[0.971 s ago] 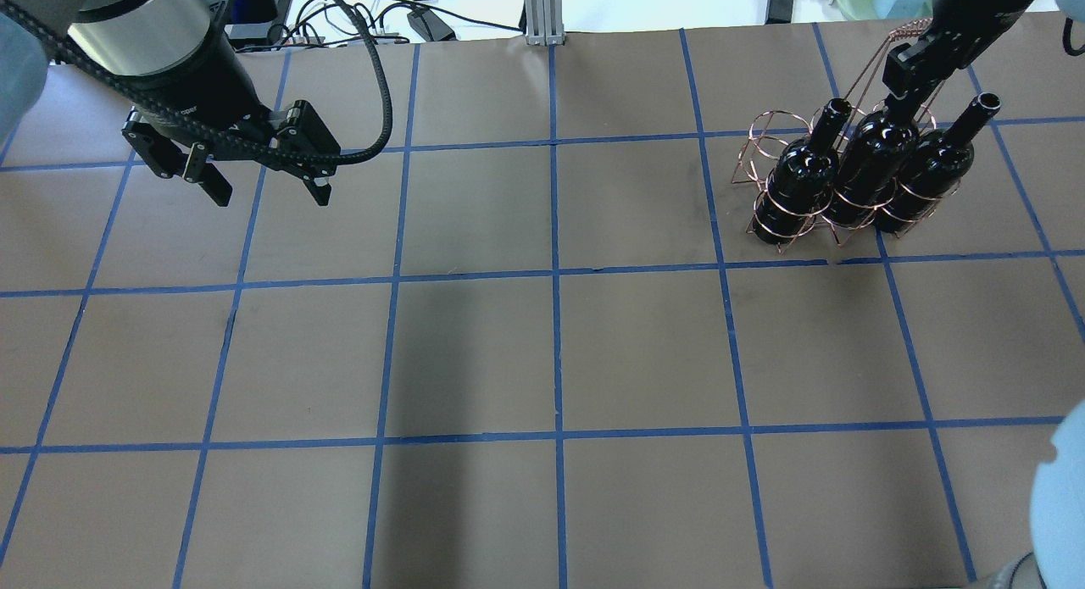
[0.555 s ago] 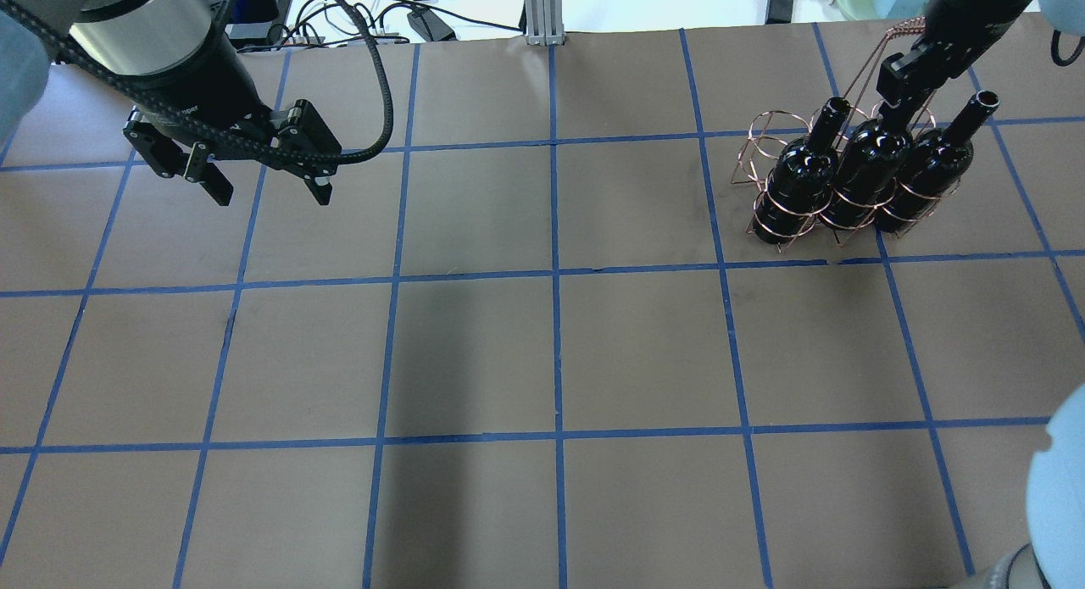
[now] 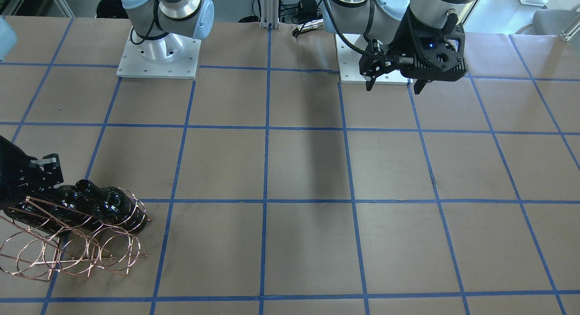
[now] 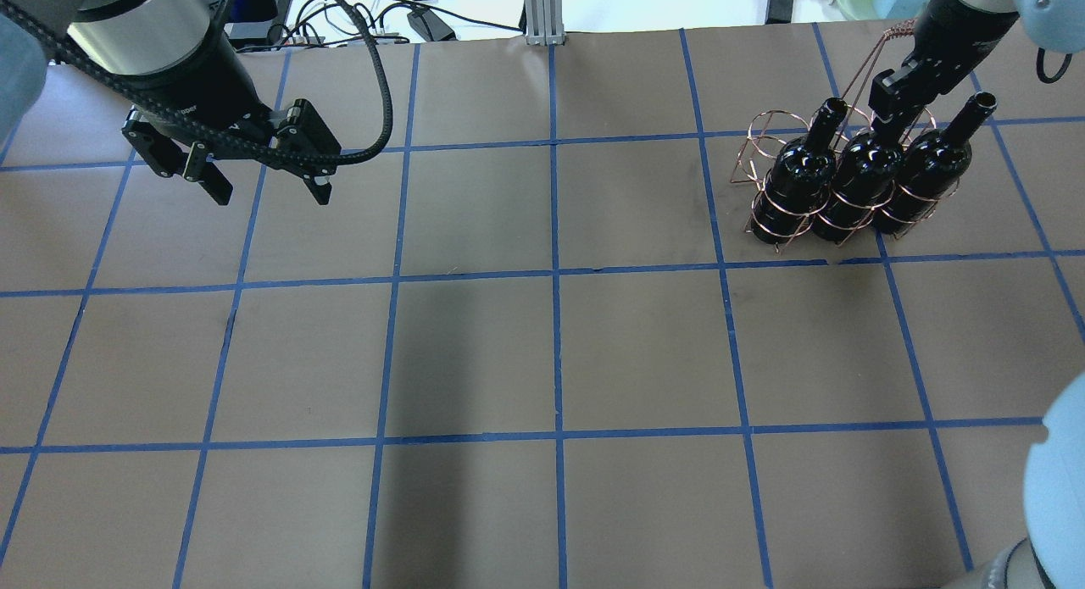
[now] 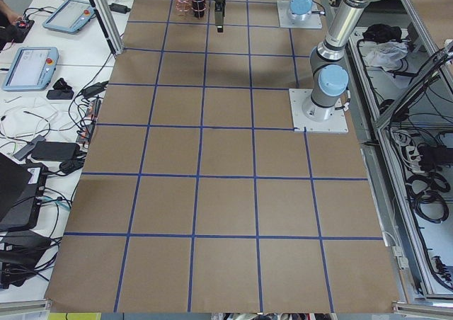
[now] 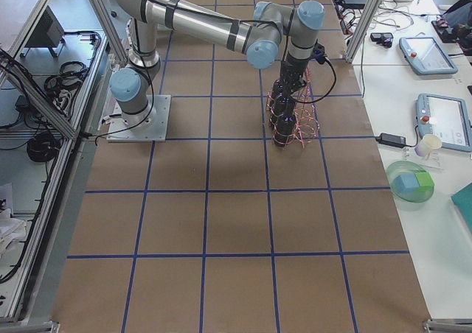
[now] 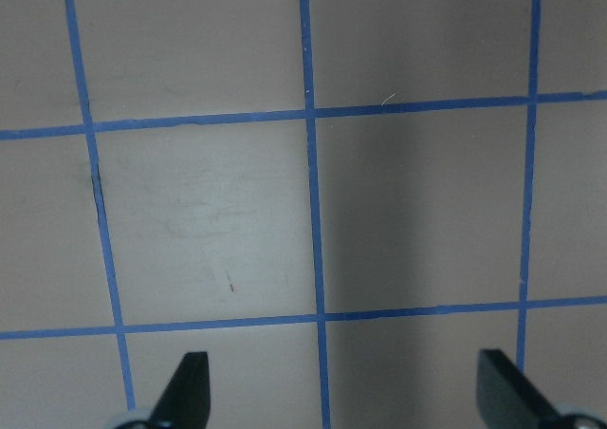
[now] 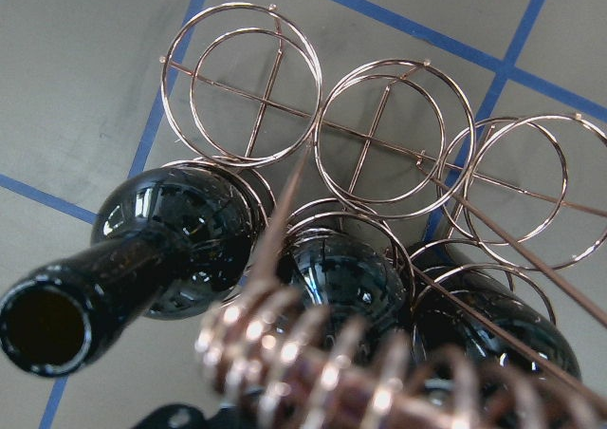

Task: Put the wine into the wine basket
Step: 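Open the right gripper and raise it off the bottle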

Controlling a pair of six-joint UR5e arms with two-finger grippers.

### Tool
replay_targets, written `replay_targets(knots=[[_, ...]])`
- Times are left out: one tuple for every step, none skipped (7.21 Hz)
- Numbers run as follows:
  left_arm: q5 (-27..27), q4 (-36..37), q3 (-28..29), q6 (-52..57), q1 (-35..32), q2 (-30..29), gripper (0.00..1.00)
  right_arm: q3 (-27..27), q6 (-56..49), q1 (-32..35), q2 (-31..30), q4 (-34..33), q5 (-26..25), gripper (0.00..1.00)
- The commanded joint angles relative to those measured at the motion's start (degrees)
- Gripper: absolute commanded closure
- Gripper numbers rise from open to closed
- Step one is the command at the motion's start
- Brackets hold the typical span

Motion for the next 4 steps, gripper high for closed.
replay_targets(knots=[[0.07, -0.05, 0.02, 0.00, 0.00, 0.21, 0.00, 0.39, 0.48, 0.00, -0.05, -0.06, -0.01, 0.45], [0.07, -0.32, -0.06, 0.00, 0.00, 0.30, 0.00, 0.30, 0.48, 0.00, -0.83, -0.32, -0.62, 0.01], [-0.02, 0.03, 0.02, 0.00, 0.00, 0.13, 0.00, 0.30, 0.48, 0.09, -2.23, -0.23, -1.93, 0.00], [-0.11, -0.05, -0.06, 0.00, 0.00, -0.05, 0.00, 0.30, 0.57, 0.18, -4.68, -0.15, -1.51, 0.00]])
